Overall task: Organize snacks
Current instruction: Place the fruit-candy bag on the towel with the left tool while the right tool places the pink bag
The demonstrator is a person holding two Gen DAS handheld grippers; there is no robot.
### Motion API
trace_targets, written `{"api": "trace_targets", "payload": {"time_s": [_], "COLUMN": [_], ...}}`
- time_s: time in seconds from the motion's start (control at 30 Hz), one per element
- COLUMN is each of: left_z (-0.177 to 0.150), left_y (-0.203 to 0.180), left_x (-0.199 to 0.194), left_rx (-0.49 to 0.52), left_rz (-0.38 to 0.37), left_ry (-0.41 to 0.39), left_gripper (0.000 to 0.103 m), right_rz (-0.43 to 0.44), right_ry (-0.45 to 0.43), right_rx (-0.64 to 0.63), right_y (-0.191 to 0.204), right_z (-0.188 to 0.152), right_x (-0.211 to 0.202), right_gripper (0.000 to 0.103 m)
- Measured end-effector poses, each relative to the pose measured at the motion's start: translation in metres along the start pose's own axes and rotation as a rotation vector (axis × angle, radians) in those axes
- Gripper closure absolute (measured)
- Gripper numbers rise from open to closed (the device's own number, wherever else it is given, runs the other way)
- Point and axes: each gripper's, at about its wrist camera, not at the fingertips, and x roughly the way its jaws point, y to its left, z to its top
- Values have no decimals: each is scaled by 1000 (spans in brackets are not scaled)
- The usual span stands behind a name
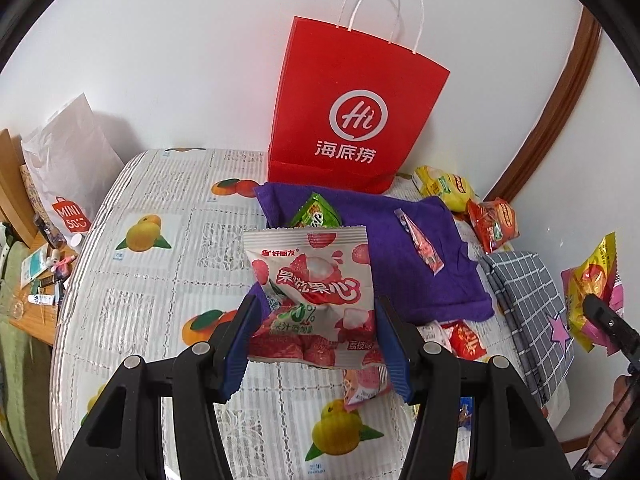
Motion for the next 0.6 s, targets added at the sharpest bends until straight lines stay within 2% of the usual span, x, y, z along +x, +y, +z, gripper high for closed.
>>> {"api": "trace_targets", "payload": {"time_s": [0.23,0.6], "left_z": [6,2], "left_y": [10,23], "left_x": [16,57], "left_rx": [-25,-69], "left_rz": [-17,-68], "left_ry": [5,66], "left_gripper": [48,48], "right_rz": [8,15], "right_ry": [15,95], "right_rx": [14,23], "right_y": [-8,-13], "right_z": [11,25], "right_x": [27,98], "right_gripper": [51,51]}}
